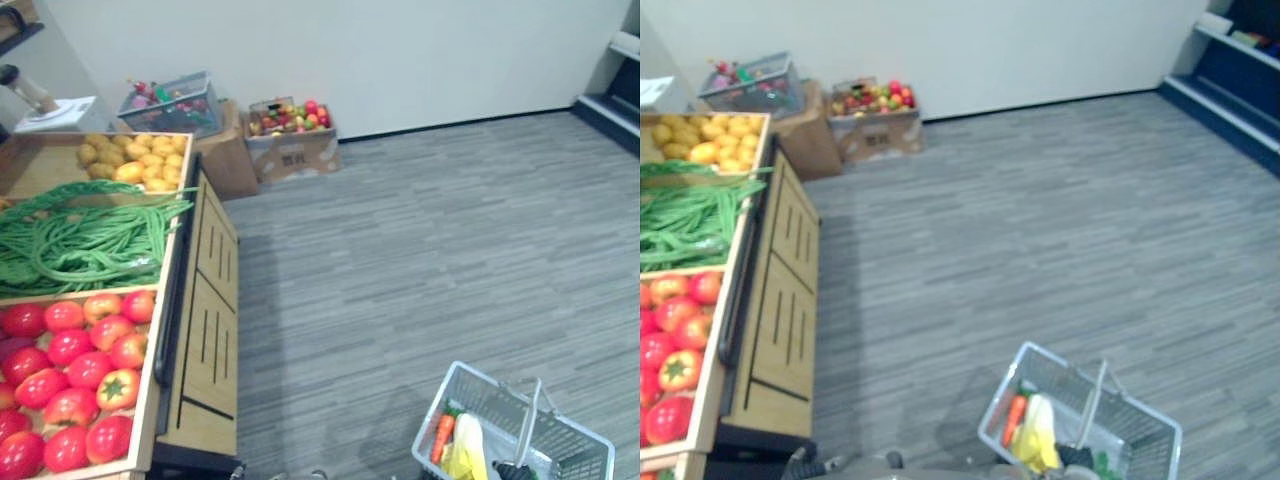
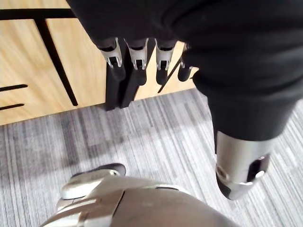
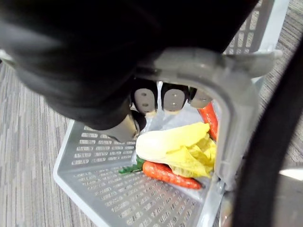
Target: Pick vegetable in the basket
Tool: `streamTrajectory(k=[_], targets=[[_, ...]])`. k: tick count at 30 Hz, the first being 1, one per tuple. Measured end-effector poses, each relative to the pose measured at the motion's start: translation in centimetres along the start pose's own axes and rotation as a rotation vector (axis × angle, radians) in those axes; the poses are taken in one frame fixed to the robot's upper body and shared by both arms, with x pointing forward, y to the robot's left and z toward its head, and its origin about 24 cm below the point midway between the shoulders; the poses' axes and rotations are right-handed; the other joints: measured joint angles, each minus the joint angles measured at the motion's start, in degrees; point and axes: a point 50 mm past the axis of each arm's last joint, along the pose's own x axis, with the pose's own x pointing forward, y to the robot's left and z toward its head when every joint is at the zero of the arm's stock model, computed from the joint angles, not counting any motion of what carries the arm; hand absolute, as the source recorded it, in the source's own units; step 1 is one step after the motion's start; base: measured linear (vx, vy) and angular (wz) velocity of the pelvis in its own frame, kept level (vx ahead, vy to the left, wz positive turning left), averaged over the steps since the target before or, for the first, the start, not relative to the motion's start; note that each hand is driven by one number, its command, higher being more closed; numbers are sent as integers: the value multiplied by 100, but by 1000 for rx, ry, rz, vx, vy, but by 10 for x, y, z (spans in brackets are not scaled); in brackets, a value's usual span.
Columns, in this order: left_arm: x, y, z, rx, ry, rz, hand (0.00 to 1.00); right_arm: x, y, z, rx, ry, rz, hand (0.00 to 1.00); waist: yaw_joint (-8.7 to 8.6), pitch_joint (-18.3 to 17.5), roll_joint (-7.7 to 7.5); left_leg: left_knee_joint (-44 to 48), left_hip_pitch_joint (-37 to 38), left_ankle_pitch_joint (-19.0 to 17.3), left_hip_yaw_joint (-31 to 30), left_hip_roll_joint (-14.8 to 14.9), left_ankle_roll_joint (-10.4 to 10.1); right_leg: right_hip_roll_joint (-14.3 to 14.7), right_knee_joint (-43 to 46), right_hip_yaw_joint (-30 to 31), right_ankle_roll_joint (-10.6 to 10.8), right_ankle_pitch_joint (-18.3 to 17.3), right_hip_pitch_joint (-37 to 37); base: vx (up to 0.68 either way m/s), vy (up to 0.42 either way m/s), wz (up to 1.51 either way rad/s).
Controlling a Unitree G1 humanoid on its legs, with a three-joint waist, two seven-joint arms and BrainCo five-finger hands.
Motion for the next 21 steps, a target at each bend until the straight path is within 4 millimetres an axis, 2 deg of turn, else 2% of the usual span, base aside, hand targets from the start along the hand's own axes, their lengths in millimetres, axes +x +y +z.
streamTrajectory(k=[4,10,17,21], targets=[[0,0,-1,1,4,0,0,-1,3,-2,3,3,10,100,17,-135,-109,-349,345,-14,390,-186,87,-154,-93,169,68,44,-11,123,122,-38],[-1,-3,-4,-59,27,-22,0,0,-1,-3,16,17,2,100,8,-177,-33,-559,620,-15,558,-148,86,-79,-76,155,92,59,1,91,5,-24],[-2,-2,-14,-209,84,-34,0,-1,-5,-10,109,49,0,100,-3,-180,-34,-559,670,-14,460,-117,87,-62,-99,-54,91,58,95,-20,-34,5],[-3,-2,-20,-235,108,-58,0,-3,-8,-20,125,89,-1,100,-11,-305,-85,-650,697,44,455,-138,93,-68,-170,-95,100,65,101,-58,-18,-3]])
